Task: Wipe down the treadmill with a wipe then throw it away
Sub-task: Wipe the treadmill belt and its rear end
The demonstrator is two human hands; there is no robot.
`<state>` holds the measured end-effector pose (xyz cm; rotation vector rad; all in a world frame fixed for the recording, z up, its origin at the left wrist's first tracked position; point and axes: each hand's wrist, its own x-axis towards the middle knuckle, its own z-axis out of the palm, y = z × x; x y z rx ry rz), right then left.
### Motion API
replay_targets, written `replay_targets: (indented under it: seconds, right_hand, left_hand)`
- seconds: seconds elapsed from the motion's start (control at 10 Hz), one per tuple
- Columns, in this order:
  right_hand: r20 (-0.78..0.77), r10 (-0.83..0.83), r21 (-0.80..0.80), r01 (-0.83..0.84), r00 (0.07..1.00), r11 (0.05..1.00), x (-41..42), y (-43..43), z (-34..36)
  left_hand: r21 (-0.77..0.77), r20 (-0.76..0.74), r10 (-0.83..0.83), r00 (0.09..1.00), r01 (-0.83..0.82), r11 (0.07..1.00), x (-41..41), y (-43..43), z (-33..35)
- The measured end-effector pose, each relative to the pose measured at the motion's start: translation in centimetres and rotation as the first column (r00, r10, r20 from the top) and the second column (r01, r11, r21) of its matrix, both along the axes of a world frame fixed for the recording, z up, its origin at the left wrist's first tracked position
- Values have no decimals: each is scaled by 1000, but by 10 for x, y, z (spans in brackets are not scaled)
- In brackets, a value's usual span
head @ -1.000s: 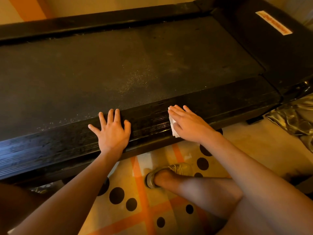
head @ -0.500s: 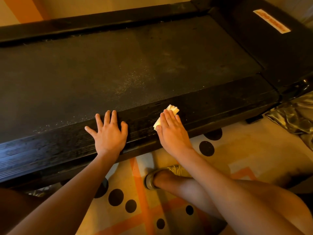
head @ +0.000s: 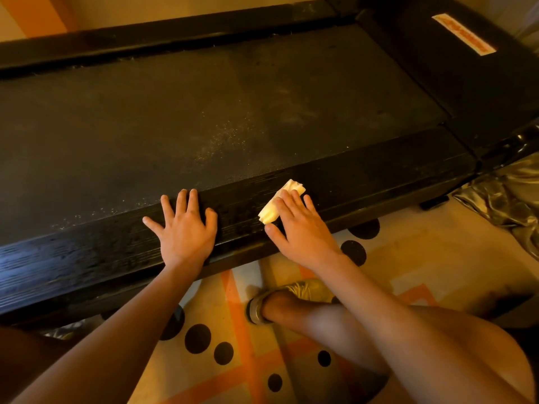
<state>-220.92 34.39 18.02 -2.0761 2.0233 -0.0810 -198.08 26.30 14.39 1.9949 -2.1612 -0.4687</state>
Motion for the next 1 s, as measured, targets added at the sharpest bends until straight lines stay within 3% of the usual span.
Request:
replay_targets:
  seconds: [0.2,0.3,0.6,1.0]
  right_hand:
    - [163,-146,-98,164,976,982,14,15,-3]
    - [171,-194,-121,216,966,969,8,1,-3]
    - [-69,-38,-23,36,997,999,-4,4,-14]
    - [-125,-103,18,106,987,994,-8,-19,-8]
  left_hand:
    - [0,-4,3,1000,-3,1000,0,1,1]
    - [2,-4,-1,1000,1,1000,0,0,0]
    - [-8,-2,-4,1000,4,1000,1,0,-2]
    - [-18,1,4,1000,-4,1000,0,1,-1]
